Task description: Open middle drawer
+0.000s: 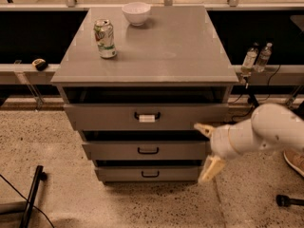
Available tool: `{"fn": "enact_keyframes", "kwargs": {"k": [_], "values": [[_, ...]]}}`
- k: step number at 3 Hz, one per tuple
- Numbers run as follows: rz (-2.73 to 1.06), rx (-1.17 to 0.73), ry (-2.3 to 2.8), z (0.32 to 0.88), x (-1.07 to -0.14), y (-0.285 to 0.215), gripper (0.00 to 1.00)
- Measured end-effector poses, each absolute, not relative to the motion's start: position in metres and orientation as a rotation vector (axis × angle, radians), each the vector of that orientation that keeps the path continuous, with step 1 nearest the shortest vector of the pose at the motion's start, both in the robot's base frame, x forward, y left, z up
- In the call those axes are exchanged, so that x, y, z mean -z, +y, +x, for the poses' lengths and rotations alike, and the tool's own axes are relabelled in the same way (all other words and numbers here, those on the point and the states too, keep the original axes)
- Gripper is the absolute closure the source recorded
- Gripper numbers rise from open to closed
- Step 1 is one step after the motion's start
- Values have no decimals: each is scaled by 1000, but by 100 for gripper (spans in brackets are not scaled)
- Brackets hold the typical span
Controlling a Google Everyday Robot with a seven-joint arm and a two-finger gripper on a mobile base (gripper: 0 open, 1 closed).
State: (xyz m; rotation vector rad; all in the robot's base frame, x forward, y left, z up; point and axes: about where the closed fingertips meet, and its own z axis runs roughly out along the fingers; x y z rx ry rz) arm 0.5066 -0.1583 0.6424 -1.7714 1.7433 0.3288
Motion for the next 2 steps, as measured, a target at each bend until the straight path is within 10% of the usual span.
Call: {"fn": "enact_keyframes", "kwargs": {"k": [2], "values": [[-1734,-317,1626,534,-534,-154,0]]}}
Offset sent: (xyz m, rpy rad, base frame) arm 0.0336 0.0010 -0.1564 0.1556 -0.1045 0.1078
